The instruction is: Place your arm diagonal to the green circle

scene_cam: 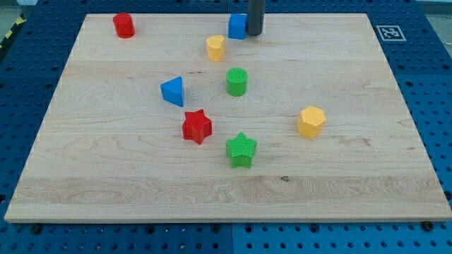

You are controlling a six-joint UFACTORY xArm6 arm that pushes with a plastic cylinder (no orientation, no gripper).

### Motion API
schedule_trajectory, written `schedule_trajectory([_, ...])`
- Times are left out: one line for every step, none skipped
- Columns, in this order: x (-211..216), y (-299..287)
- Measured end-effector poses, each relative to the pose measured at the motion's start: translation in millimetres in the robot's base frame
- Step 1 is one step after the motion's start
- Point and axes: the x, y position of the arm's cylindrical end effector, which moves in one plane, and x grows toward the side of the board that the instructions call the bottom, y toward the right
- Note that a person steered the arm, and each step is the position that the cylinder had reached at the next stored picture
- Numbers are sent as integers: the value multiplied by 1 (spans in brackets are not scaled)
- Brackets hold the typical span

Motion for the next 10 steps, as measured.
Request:
schedule_trajectory([0, -17])
schedule_trajectory([0, -32])
schedule_trajectory([0, -46])
schedule_trajectory([1, -49])
schedule_trajectory([26, -23])
schedule_trajectory([53, 40])
schedule_trajectory([55, 44])
schedule_trajectory([55, 44])
schedule_trajectory([59, 44])
schedule_trajectory([68, 44])
